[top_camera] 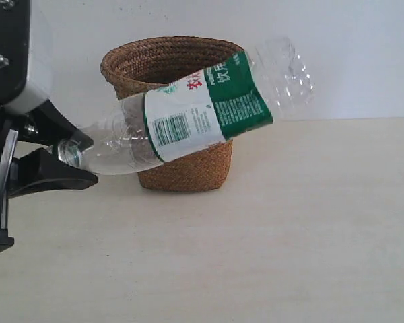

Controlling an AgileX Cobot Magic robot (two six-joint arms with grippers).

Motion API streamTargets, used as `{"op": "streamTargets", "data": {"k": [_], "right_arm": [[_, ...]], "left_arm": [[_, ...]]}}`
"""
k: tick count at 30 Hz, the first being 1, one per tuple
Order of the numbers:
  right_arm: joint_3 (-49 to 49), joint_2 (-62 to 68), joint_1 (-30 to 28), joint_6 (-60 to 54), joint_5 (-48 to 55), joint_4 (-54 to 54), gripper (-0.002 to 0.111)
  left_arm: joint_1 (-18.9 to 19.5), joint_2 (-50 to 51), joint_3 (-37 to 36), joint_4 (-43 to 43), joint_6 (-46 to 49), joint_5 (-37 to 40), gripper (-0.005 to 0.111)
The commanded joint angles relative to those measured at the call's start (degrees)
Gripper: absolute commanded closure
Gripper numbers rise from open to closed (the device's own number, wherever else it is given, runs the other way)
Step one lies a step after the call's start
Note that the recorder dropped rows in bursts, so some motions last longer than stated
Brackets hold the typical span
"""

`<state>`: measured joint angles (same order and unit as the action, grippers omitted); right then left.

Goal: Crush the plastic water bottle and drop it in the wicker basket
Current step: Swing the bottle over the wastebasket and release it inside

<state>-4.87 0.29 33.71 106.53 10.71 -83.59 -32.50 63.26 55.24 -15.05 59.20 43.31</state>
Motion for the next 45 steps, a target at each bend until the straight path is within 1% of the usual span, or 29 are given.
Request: {"op": "streamTargets", "data": {"k": [1, 2, 3, 4, 5, 6, 7, 10, 11, 12, 14, 16, 17, 19, 23, 26, 27, 31, 33, 35, 36, 37, 40, 43, 45], "right_arm": [[0.2, -0.3, 0.1, -0.4, 0.1, -0.4, 0.109], [0.2, -0.3, 0.1, -0.4, 0.1, -0.4, 0.109], [0.2, -0.3, 0.1, -0.4, 0.1, -0.4, 0.109], [0.2, -0.3, 0.1, -0.4, 0.1, -0.4, 0.109], [0.2, -0.3, 0.1, -0.4, 0.1, -0.4, 0.109], [0.2, -0.3, 0.1, -0.4, 0.1, -0.4, 0.109], [0.2, -0.3, 0.1, -0.4, 0.1, -0.4, 0.109], [0.2, -0.3, 0.1, -0.4, 0.1, -0.4, 0.109], [0.2, -0.3, 0.1, -0.4, 0.1, -0.4, 0.109], [0.2, -0.3, 0.1, -0.4, 0.1, -0.4, 0.109], [0.2, -0.3, 0.1, -0.4, 0.1, -0.4, 0.109], [0.2, -0.3, 0.1, -0.4, 0.1, -0.4, 0.109], [0.2, -0.3, 0.1, -0.4, 0.1, -0.4, 0.109], [0.2, -0.3, 0.1, -0.4, 0.1, -0.4, 0.109], [0.2, -0.3, 0.1, -0.4, 0.1, -0.4, 0.109], [0.2, -0.3, 0.1, -0.4, 0.1, -0.4, 0.109], [0.2, -0.3, 0.1, -0.4, 0.1, -0.4, 0.109], [0.2, -0.3, 0.1, -0.4, 0.1, -0.4, 0.109], [0.2, -0.3, 0.1, -0.4, 0.1, -0.4, 0.109], [0.2, -0.3, 0.1, -0.4, 0.1, -0.4, 0.109], [0.2, -0.3, 0.1, -0.4, 0.1, -0.4, 0.109], [0.2, -0.3, 0.1, -0.4, 0.1, -0.4, 0.109], [0.2, -0.3, 0.1, -0.4, 0.1, -0.4, 0.109], [0.2, -0.3, 0.1, -0.4, 0.1, -0.4, 0.109], [0.2, -0.3, 0.1, -0.4, 0.1, -0.4, 0.109]], "left_arm": [[-0.1, -0.7, 0.1, -4.3, -2.4, 3.6, 0.103], [-0.1, 0.0, 0.1, -5.8, -1.1, 6.3, 0.103], [-0.1, 2.9, -0.2, -7.4, 1.2, 13.8, 0.103], [-0.1, 4.4, -0.5, -7.5, 1.2, 16.7, 0.103], [-0.1, 8.7, -1.5, -7.4, -0.1, 20.0, 0.103], [-0.1, 12.9, -1.8, -5.8, -0.1, 19.5, 0.103], [-0.1, 14.7, -1.4, -5.0, -0.5, 18.1, 0.103], [-0.1, 20.6, 0.2, -1.3, -1.8, 9.0, 0.103], [-0.1, 21.7, 1.3, 3.1, -3.8, 6.8, 0.103], [-0.1, 22.1, 2.8, 9.6, -6.8, 3.9, 0.103], [-0.1, 21.4, 6.4, 25.5, -17.5, -3.8, 0.103], [-0.1, 20.2, 8.5, 33.7, -24.6, -8.4, 0.103], [-0.1, 19.8, 9.3, 34.4, -25.4, -9.0, 0.103], [-0.1, 19.2, 11.4, 34.3, -21.9, -7.3, 0.103], [-0.1, 19.2, 13.4, 30.5, -19.6, 2.6, 0.103], [-0.1, 20.2, 13.4, 21.1, -13.7, 11.8, 0.103], [-0.1, 21.0, 13.4, 15.4, -11.4, 15.1, 0.103], [-0.1, 24.9, 13.4, -2.5, -4.8, 23.5, 0.103], [-0.1, 27.3, 13.4, -5.5, -3.2, 26.6, 0.103], [-0.1, 28.5, 13.4, -4.0, -4.6, 26.5, 0.103], [-0.1, 28.9, 13.5, -2.2, -7.7, 24.4, 0.103], [-0.1, 28.8, 14.0, 0.1, -11.0, 21.7, 0.103], [-0.1, 27.8, 17.1, 8.3, -16.0, 18.1, 0.101], [-0.1, 25.6, 22.9, 15.1, -19.2, 13.5, 0.087], [-0.1, 23.5, 27.8, 19.2, -22.8, 6.3, 0.070]]}}
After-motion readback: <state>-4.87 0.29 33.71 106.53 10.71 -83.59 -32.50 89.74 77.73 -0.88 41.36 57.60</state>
